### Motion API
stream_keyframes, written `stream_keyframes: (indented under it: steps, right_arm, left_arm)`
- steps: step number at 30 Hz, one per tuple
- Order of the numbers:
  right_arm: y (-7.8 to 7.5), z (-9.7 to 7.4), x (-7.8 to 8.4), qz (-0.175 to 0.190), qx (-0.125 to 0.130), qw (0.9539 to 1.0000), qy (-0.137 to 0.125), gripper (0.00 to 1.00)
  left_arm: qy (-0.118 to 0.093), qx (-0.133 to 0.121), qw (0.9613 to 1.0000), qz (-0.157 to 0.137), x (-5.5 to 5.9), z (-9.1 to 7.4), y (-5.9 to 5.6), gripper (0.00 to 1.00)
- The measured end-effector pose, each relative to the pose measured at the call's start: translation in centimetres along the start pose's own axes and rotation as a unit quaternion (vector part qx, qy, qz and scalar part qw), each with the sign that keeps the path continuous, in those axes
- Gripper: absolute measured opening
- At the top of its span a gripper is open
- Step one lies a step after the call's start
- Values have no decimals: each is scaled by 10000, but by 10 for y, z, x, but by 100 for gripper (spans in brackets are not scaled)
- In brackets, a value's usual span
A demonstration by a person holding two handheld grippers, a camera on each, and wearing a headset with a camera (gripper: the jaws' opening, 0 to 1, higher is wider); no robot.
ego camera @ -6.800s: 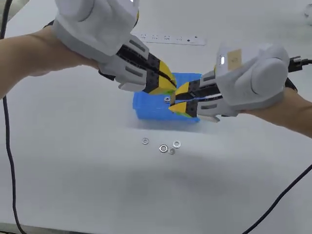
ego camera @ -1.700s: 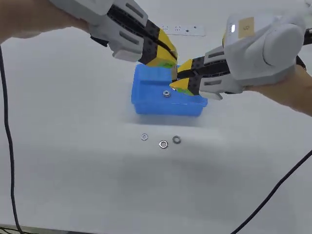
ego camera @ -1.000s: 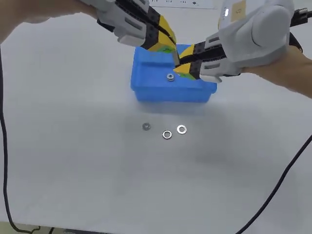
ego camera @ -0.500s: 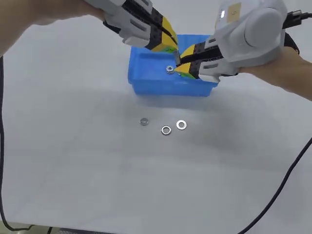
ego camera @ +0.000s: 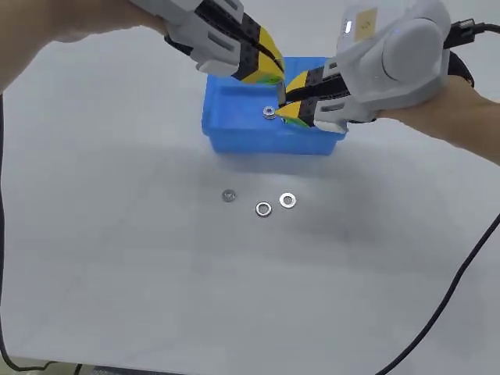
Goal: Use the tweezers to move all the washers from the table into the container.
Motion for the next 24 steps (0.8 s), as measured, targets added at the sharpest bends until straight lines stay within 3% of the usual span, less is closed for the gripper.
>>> stream_keyframes:
  steps: [13, 24]
  right_arm:
    - [1, -23, -15, 68, 126, 9997, -190, 11]
    - [29, -51, -37, -24, 134, 9991, -409, 11]
  left_arm:
    - [-222, -151, 9996, 111, -18, -19, -6, 5]
    - [-339, -133, 9993, 28, -35, -45, -34, 5]
Point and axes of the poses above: the centre of the closed fingertips' face, and the gripper's own axes: z roughly forward along the fingers, y roughly to its left, x roughly out of its underside, the point moved 2 cm from there along -z, roughly backward along the fingers, and after that the axes turned 10 degrees about y, right-handed, at the moved point
